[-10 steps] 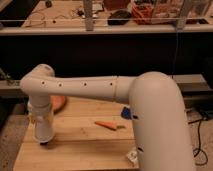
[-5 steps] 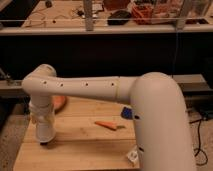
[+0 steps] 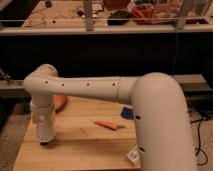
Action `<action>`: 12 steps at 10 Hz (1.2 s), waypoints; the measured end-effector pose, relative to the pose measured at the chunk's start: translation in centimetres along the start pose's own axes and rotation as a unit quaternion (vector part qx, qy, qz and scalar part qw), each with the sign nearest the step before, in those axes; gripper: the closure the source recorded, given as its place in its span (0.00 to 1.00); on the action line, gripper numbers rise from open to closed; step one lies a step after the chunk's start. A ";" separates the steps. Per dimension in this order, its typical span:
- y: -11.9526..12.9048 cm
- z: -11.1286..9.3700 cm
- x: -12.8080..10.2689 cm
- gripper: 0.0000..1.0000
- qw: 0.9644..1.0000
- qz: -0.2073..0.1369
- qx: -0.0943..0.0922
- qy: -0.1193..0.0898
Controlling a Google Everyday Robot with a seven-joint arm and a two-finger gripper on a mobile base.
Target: Place the ceramic cup over the eraser
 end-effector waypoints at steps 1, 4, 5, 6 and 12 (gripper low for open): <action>0.0 0.0 0.0 0.71 1.000 0.000 0.000 -0.001; 0.2 0.0 0.0 0.70 1.000 0.000 0.001 -0.003; 0.2 0.0 0.0 0.66 1.000 0.000 0.001 -0.004; 0.3 0.0 0.0 0.66 1.000 0.000 0.002 -0.005; 0.4 -0.1 -0.1 0.72 1.000 -0.002 0.003 -0.010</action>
